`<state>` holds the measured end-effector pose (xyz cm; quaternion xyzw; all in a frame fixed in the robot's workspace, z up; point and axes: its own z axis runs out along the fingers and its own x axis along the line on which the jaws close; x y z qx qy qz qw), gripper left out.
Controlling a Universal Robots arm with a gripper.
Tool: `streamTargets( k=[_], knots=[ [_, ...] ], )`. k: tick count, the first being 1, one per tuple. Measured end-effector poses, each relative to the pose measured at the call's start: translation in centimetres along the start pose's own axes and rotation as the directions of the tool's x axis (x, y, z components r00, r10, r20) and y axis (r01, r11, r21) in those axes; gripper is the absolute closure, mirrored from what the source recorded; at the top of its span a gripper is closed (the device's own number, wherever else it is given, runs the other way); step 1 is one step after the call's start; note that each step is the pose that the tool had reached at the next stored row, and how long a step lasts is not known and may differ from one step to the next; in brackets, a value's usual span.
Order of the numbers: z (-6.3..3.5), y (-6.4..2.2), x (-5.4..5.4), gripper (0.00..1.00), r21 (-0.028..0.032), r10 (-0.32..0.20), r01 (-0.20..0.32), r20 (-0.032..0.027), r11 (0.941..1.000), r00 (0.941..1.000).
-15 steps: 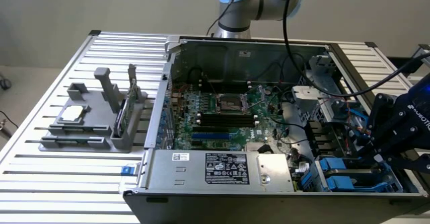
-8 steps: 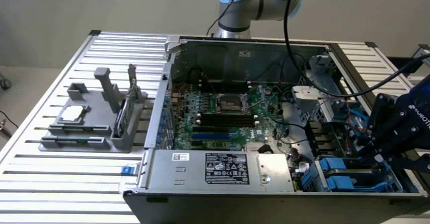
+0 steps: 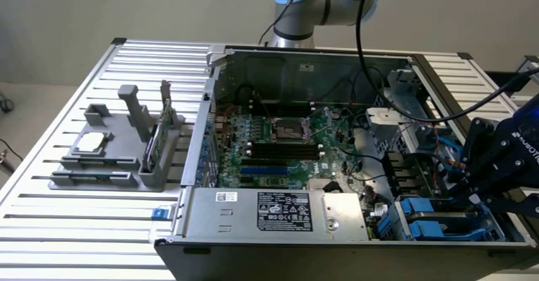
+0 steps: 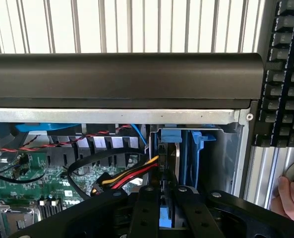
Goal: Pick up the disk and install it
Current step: 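Insert the first disk wire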
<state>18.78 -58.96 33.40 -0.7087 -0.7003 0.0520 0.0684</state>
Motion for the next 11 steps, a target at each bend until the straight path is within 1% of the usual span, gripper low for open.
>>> streamTargets(
  k=[9,11],
  knots=[
    [0.11,0.02,-0.01,0.83,0.0,0.0,0.0,0.0001,1.0,1.0],
    [0.12,0.02,-0.01,0.82,0.0004,0.0,0.0,0.0,1.0,1.0]
  ],
)
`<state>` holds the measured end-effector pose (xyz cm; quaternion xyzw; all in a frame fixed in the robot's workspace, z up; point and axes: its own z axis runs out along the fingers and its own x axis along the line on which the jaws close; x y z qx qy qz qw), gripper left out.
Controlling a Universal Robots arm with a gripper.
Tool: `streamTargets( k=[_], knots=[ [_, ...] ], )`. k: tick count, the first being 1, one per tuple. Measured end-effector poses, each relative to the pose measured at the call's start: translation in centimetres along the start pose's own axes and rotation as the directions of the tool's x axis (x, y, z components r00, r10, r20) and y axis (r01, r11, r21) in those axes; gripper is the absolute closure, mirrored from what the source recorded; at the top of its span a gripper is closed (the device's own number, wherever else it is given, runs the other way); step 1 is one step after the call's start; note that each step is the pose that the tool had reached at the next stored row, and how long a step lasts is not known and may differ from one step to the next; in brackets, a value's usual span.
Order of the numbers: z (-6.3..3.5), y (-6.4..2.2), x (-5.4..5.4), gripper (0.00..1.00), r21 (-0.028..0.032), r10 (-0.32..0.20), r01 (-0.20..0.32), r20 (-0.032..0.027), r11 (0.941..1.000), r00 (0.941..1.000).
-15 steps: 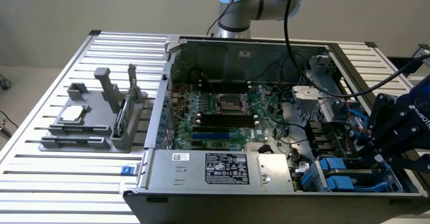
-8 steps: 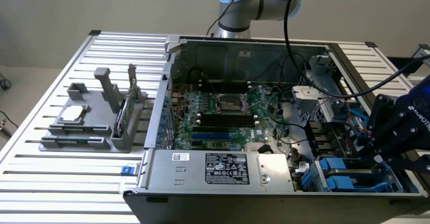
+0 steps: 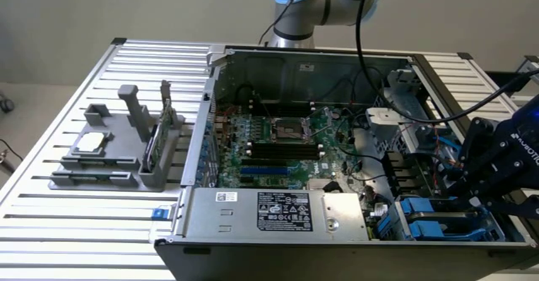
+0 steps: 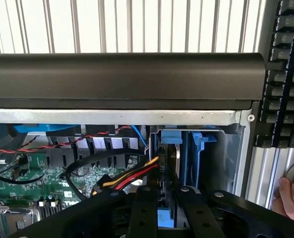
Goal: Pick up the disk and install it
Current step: 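Insert the first disk wire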
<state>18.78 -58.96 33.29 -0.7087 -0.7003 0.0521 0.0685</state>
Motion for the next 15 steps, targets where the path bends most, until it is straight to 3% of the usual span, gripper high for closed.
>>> streamTargets(
  k=[1,6,15],
  knots=[
    [0.0,0.0,0.0,0.75,0.0001,0.0,0.0,0.0,1.0,1.0],
    [-0.49,-0.09,0.0,0.75,0.0004,0.001,-0.001,-0.0002,1.0,1.0],
    [-3.49,-0.6,0.1,0.75,0.0004,0.001,-0.001,0.0,1.0,1.0]
  ],
)
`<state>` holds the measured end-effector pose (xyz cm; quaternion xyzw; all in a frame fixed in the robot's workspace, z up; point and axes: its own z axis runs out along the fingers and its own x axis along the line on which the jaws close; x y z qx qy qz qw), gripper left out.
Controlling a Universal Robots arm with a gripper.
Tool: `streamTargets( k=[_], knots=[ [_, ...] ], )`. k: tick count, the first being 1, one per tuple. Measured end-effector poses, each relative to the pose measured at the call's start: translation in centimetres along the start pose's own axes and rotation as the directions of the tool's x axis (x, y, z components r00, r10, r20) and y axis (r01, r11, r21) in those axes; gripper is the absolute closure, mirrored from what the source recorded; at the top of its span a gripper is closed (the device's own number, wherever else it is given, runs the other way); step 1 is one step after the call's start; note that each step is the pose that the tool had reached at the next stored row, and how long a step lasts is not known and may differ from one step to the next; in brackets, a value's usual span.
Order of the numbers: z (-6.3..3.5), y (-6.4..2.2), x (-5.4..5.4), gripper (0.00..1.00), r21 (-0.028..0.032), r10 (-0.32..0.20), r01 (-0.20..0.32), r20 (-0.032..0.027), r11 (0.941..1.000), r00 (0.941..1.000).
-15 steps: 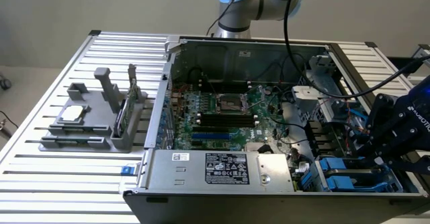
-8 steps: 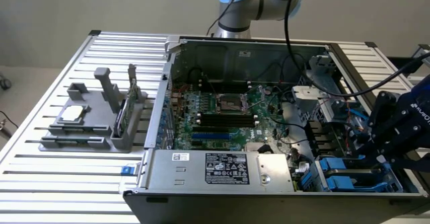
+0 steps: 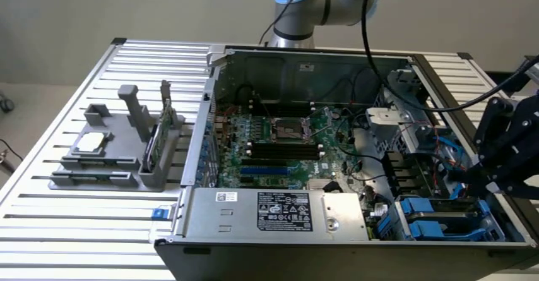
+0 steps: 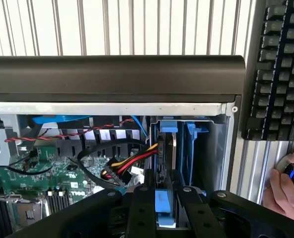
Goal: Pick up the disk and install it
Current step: 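Insert the second disk wire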
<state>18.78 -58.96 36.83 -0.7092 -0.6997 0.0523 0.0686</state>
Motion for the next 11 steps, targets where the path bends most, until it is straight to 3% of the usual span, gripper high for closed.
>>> streamTargets(
  k=[3,11],
  knots=[
    [-0.98,-0.17,0.0,0.75,0.0001,0.0,0.0,-0.0002,1.0,1.0],
    [-2.48,-0.57,0.1,0.75,0.0,0.0,0.0,-0.0002,1.0,1.0]
  ],
)
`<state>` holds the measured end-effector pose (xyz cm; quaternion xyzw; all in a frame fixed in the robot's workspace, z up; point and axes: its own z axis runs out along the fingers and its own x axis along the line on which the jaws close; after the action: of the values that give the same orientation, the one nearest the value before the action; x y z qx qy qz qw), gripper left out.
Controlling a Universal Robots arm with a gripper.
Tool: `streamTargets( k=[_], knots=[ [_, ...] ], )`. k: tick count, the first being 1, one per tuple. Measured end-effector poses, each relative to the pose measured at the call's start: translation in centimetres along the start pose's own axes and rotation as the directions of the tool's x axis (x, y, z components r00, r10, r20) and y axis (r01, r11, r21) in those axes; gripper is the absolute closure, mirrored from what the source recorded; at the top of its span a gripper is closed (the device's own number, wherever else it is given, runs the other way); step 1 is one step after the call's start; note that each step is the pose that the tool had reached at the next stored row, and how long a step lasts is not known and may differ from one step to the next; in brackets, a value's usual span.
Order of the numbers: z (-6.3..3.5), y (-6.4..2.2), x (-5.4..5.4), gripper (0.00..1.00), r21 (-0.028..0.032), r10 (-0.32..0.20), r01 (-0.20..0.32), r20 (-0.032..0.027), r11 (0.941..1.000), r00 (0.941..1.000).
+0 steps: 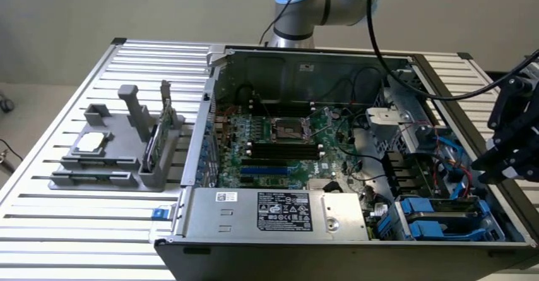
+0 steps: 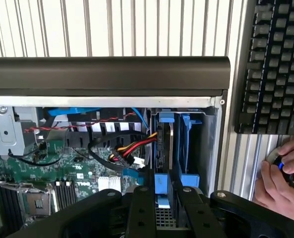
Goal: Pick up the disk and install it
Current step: 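Insert the second disk wire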
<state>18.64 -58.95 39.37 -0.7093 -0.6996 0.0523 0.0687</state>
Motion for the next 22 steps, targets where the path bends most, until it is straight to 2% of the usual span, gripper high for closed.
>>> streamTargets(
  k=[4,9,12,22],
  knots=[
    [0.19,-0.75,0.1,0.75,0.0,0.0,0.0,-0.0004,1.0,1.0],
    [0.82,-1.87,0.9,0.75,0.0,0.0,0.0,-0.0003,1.0,1.0],
    [1.24,-1.88,1.3,0.75,0.0,0.0,0.0,-0.0004,1.0,1.0],
    [2.17,-1.72,1.6,0.75,0.0001,0.0,0.0,-0.0004,1.0,1.0]
  ],
)
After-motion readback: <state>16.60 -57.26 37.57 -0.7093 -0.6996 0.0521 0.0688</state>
